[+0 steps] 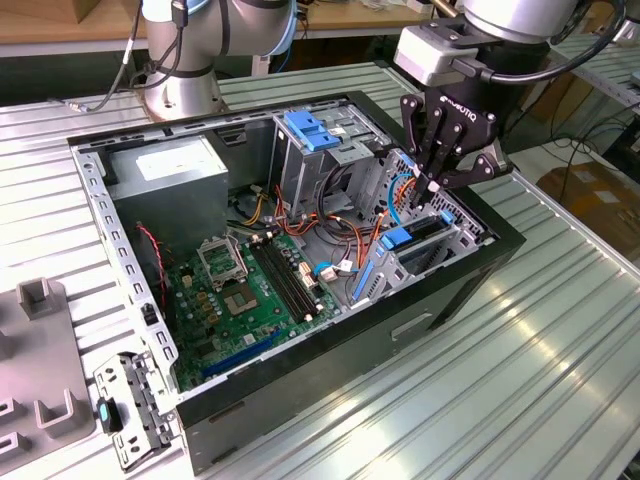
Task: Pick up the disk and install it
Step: 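Insert the first disk wire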
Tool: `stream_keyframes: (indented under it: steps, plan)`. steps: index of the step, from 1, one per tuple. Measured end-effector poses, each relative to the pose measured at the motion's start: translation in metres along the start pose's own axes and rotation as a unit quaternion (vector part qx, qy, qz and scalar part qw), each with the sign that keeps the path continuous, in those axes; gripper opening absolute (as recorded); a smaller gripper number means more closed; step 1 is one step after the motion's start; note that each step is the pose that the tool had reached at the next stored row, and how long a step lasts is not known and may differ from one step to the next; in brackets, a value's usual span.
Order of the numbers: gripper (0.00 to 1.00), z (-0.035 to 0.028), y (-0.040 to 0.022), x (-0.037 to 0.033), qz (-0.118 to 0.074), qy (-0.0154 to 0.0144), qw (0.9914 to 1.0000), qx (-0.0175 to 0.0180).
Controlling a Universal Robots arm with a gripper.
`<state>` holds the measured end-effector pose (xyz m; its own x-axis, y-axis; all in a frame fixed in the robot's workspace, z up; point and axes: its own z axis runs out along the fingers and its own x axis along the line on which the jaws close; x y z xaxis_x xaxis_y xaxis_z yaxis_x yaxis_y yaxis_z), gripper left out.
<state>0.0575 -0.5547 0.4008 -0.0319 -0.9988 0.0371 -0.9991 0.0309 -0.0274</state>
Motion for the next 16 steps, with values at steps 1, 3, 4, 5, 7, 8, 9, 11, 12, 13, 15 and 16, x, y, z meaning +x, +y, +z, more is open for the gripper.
stream_keyframes:
  steps: [1, 3, 4, 5, 7, 8, 9, 11, 12, 13, 15, 16]
  plan:
    - [0.11, 0.0000, 0.0000, 0.0000, 0.000, 0.0000, 1.00000, 0.0000]
    - [0.11, 0.0001, -0.0009, 0.0000, 0.000, -0.0001, 1.00000, 0.0000]
    - [0.11, 0.0001, -0.0023, 0.0000, 0.000, 0.0000, 1.00000, 0.0000]
    - [0.11, 0.0002, -0.0048, -0.0001, 0.000, 0.0000, 1.00000, 0.0000]
    - [0.11, 0.0002, -0.0082, -0.0002, 0.000, 0.0000, 1.00000, 0.0000]
    - [0.11, 0.0004, -0.0119, -0.0004, 0.000, 0.0001, 1.00000, 0.0000]
    - [0.11, 0.0006, -0.0151, -0.0005, 0.000, 0.0001, 1.00000, 0.0000]
    - [0.11, 0.0009, -0.0203, -0.0006, 0.000, 0.0001, 1.00000, 0.0000]
    - [0.11, 0.0012, -0.0248, -0.0008, -0.001, 0.0001, 1.00000, 0.0000]
    - [0.11, 0.0015, -0.0285, -0.0009, -0.001, 0.0001, 1.00000, 0.0000]
    - [0.11, 0.0024, -0.0405, -0.0013, -0.003, 0.0000, 1.00000, 0.0001]
    - [0.11, 0.0027, -0.0464, -0.0015, -0.005, 0.0000, 0.99999, 0.0001]
